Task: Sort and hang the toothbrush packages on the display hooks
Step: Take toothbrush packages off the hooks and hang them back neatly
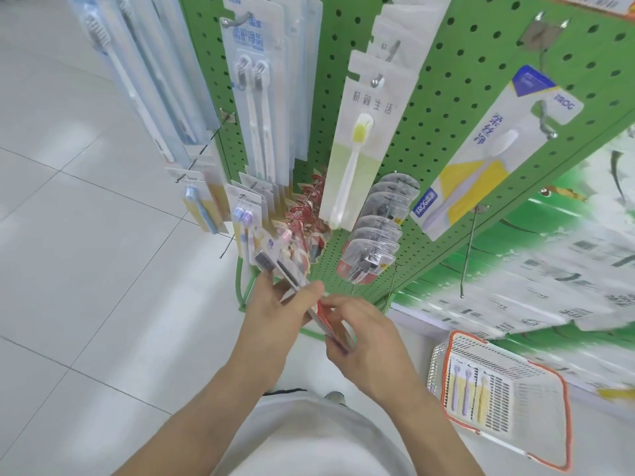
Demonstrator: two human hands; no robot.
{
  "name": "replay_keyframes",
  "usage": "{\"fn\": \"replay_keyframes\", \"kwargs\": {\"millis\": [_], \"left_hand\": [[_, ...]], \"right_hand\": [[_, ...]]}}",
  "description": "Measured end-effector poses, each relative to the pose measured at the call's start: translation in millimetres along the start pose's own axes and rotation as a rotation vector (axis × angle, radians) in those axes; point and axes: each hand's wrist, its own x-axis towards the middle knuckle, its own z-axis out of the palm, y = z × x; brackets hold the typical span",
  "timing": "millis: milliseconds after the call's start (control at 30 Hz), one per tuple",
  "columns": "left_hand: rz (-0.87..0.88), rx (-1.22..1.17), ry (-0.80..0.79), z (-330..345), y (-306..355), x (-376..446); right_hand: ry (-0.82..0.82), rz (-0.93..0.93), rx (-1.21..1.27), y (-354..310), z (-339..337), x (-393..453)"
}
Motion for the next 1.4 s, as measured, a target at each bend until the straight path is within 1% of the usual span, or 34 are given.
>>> {"fn": "replay_keyframes", "kwargs": {"millis": [100, 167, 233, 300, 333, 400, 467, 533, 633, 833, 1033, 1233, 1400], "left_hand": [[0.017, -0.029, 0.08, -7, 0, 5], [0.016, -0.027, 0.116, -13, 0, 8], [0.013, -0.021, 0.117, -20, 2, 11], [-0.015, -0.006, 0.099, -25, 4, 13], [-0.025, 0.006, 0.088, -27, 4, 14], [-0.035, 0.034, 0.068, -30, 3, 16], [-0.042, 0.06, 0.041, -32, 2, 17], [-0.065, 0.076, 0.004, -33, 1, 18], [-0.11, 0.088, -0.031, -35, 2, 19], [-0.14, 0.109, -0.071, -37, 2, 17], [-0.114, 0.131, -0.088, -36, 4, 16], [-0.061, 0.203, -0.079, -35, 4, 15], [-0.044, 0.203, -0.102, -32, 5, 16]], "right_hand": [[-0.027, -0.023, 0.058, 1, -4, 1], [-0.059, 0.02, 0.133, -2, -5, 0], [-0.028, 0.076, 0.212, -5, -4, -1], [0.011, 0.163, 0.277, -7, -3, -1], [0.008, 0.243, 0.341, -9, -3, -1], [-0.059, 0.426, 0.568, -10, -3, 0], [-0.123, 0.503, 0.775, -12, -3, -1], [-0.139, 0.536, 0.859, -12, -4, -2], [-0.151, 0.566, 0.869, -9, -6, -5], [-0.195, 0.569, 0.887, -2, -13, -10], [-0.205, 0.588, 0.893, -3, -18, -8], [-0.247, 0.613, 0.866, -2, -18, -8], [-0.247, 0.564, 0.871, -5, -17, -6]]}}
